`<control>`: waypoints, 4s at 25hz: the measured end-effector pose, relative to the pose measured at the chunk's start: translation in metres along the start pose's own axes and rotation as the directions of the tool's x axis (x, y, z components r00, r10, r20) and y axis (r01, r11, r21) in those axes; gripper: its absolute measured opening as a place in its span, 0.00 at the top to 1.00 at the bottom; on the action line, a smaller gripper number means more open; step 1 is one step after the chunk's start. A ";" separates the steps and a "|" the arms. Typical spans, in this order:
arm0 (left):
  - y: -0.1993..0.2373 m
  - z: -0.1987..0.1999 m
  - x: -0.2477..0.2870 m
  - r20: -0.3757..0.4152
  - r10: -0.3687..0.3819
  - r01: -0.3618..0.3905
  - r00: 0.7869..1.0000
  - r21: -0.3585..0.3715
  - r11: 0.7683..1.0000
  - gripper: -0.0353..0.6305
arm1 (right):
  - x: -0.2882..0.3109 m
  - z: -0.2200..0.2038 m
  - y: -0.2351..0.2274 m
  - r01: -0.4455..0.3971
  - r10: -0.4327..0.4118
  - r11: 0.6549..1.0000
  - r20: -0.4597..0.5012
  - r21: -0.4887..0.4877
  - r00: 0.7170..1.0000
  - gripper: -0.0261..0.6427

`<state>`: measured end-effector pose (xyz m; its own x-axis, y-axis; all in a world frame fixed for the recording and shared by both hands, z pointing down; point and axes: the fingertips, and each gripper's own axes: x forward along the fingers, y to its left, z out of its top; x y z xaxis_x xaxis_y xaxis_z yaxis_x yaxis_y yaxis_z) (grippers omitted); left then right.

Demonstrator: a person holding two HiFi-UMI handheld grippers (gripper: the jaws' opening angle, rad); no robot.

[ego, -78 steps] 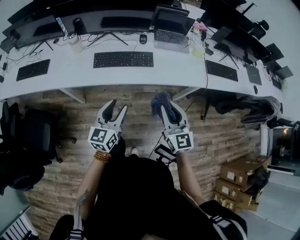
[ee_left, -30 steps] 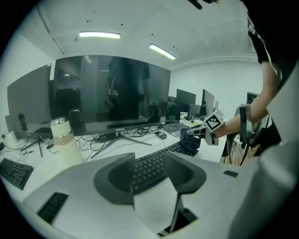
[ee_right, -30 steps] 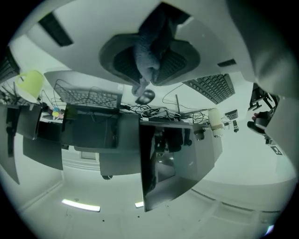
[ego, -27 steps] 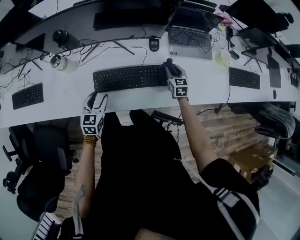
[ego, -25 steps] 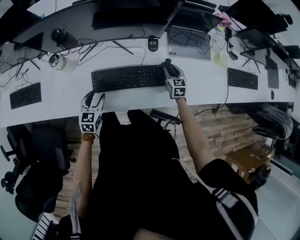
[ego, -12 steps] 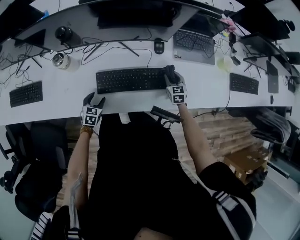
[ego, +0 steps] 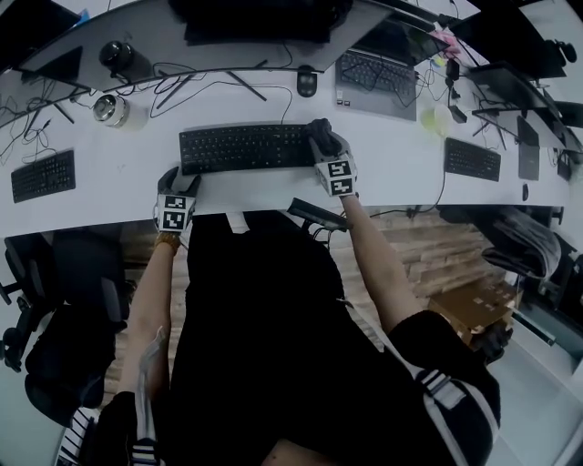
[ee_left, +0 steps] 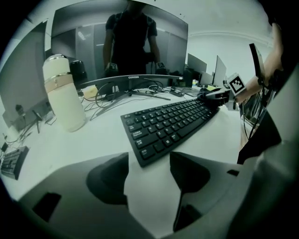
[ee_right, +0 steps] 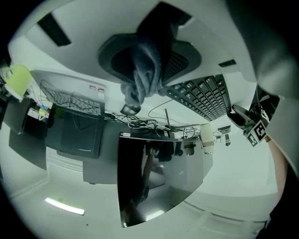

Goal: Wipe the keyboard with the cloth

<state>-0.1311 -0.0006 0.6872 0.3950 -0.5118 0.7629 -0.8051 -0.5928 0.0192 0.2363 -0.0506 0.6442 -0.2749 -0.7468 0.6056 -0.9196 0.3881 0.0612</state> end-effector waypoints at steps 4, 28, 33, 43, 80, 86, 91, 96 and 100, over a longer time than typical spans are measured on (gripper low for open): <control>-0.002 -0.006 0.001 -0.006 -0.025 0.025 1.000 -0.021 0.999 0.54 | 0.009 0.007 0.020 -0.069 0.069 0.995 -0.003 -0.070 0.998 0.77; -0.016 -0.004 0.002 0.019 -0.100 0.101 0.995 -0.033 0.994 0.45 | 0.017 0.020 0.055 -0.272 0.269 0.925 -0.049 -0.264 0.962 0.80; -0.016 -0.005 0.003 0.005 -0.089 0.089 0.996 -0.017 0.996 0.45 | 0.020 0.022 0.063 -0.299 0.297 0.908 -0.051 -0.293 0.953 0.80; -0.016 -0.004 0.002 0.013 -0.082 0.082 0.997 -0.021 0.996 0.45 | 0.038 0.040 0.113 -0.422 0.426 0.818 -0.082 -0.392 0.901 0.80; -0.020 0.000 0.003 0.044 -0.089 0.092 0.995 -0.058 0.994 0.41 | 0.090 0.086 0.249 -0.593 0.608 0.495 -0.234 -0.635 0.758 0.80; -0.020 0.000 0.001 0.046 -0.109 0.112 0.993 -0.062 0.992 0.41 | 0.101 0.096 0.278 -0.621 0.645 0.422 -0.263 -0.660 0.718 0.80; -0.019 0.000 0.001 0.047 -0.109 0.111 0.993 -0.053 0.992 0.41 | 0.108 0.102 0.295 -0.634 0.662 0.368 -0.287 -0.680 0.693 0.80; -0.020 0.000 0.002 0.046 -0.116 0.119 0.992 -0.053 0.992 0.41 | 0.117 0.110 0.320 -0.637 0.668 0.361 -0.288 -0.681 0.686 0.80; -0.022 -0.002 -0.001 0.040 -0.122 0.124 0.992 -0.060 0.990 0.41 | 0.118 0.112 0.335 -0.653 0.677 0.306 -0.324 -0.693 0.661 0.80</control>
<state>-0.1145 0.0144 0.6875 0.5075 -0.4607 0.7282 -0.7751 -0.6132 0.1523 -0.1356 -0.0690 0.6467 -0.7134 -0.0555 0.6985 0.0929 0.9806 0.1727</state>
